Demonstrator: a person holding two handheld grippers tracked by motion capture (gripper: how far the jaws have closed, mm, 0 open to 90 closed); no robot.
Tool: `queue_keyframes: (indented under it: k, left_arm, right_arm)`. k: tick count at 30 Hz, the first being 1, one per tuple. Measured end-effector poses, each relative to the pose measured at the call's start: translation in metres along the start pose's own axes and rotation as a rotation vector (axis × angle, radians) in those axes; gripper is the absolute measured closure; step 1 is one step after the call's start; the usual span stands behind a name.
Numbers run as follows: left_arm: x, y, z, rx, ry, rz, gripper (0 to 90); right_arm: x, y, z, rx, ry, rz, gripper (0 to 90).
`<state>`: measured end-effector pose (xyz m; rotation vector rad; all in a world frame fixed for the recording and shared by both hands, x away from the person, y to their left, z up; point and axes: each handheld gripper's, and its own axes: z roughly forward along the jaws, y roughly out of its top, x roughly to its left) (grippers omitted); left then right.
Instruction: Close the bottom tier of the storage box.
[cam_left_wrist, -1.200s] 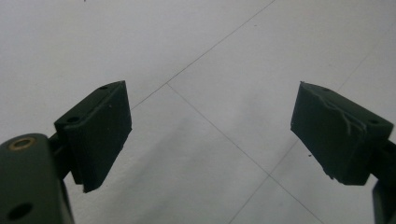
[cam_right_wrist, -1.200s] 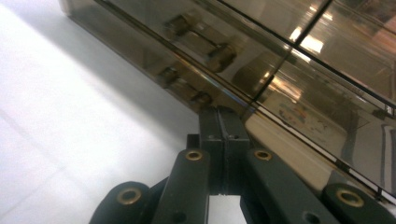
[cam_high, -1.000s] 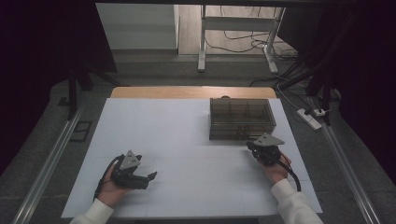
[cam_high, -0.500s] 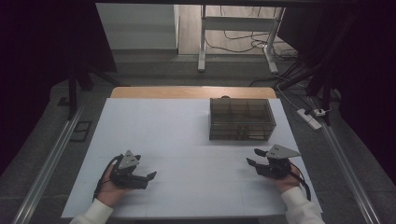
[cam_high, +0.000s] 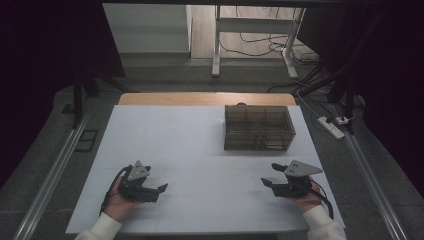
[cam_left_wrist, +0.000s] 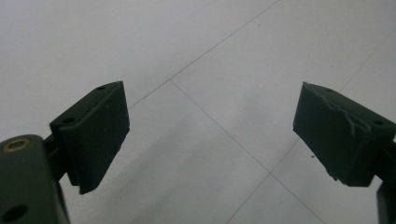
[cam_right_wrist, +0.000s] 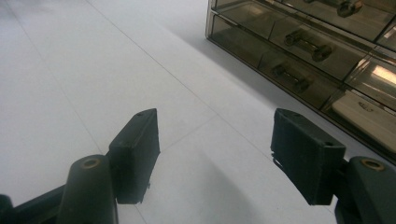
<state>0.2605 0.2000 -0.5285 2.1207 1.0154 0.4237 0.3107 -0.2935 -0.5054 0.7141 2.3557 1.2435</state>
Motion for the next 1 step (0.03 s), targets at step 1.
queue_keyframes:
  k: [1]
  left_arm:
    - [0.0002,0.0,-0.0001,0.0,0.0,0.0,11.1]
  right_arm:
    - [-0.0002,-0.0001,-0.0001,0.0,-0.001,0.0,31.4]
